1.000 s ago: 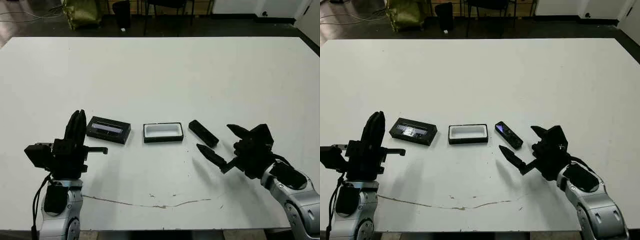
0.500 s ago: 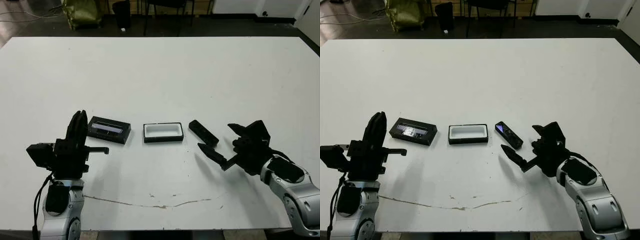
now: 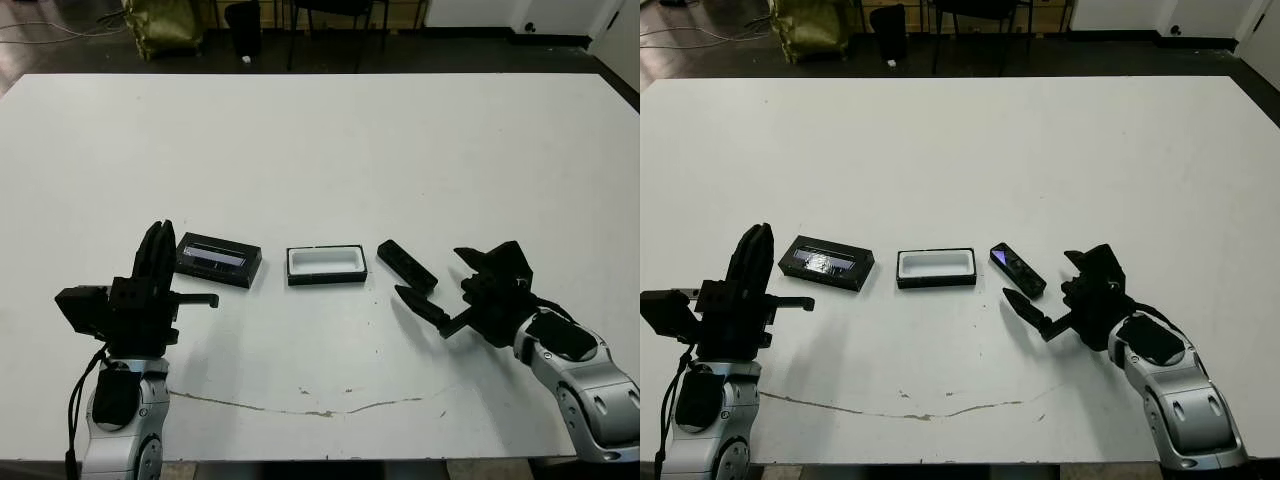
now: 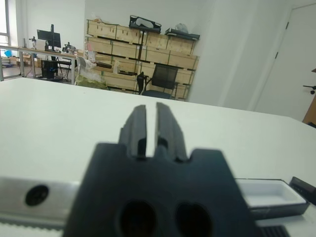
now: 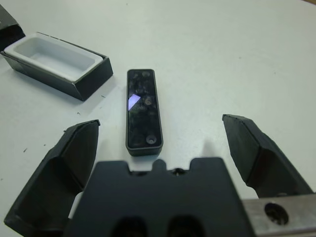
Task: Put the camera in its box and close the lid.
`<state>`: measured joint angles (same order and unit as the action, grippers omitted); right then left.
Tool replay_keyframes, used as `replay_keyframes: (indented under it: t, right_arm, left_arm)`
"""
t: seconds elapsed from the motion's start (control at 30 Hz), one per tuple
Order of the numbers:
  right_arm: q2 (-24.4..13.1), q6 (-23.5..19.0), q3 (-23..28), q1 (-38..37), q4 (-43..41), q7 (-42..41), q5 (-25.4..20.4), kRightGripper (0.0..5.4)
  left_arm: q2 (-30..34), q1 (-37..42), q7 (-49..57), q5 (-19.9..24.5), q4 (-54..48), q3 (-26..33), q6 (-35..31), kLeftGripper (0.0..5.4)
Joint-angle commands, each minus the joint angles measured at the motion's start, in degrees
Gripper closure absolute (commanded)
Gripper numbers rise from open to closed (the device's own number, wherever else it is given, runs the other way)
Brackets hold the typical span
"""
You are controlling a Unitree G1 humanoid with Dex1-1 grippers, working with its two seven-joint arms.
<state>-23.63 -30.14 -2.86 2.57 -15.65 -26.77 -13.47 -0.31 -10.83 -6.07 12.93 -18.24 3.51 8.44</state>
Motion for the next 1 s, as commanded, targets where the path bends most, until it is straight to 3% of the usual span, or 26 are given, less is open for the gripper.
replay_keyframes:
  t: [0.03,0.2,0.3,0.67,0.83,1.0]
  right_arm:
    - [-0.1,-0.4,-0.4,-0.1,0.5,0.0,0.6,0.03]
    - [-0.4,0.2,-0.5,-0.3,0.7,-0.6,0.7,0.03]
    - [-0.5,-0.5,-0.7,-0.4,0.2,-0.5,1.0,0.40]
    - [-0.6,0.8,-1.1,-0.1,1.7,-1.6,1.8,2.89]
    - [-0.5,-1.0,-1.4,-0.1,0.8,-0.9,2.6,4.03]
    - [-0.7,1.9,-1.8,-0.2,2.1,-1.9,3.5,5.11]
  left_arm:
    - [-0.1,-0.7,0.3,-0.1,0.2,0.1,-0.8,5.40]
    - [-0.1,-0.7,-0.1,0.5,0.4,0.1,-0.7,5.40]
    - [0.1,-0.6,0.0,0.1,0.6,0.1,-0.6,5.40]
    - [0.0,-0.6,-0.1,0.0,0.9,0.1,-0.1,5.40]
    - [0.0,-0.7,0.2,-0.3,0.7,0.1,-0.2,5.40]
    - [-0.2,-0.8,0.0,0.0,0.9,0.1,0.0,5.40]
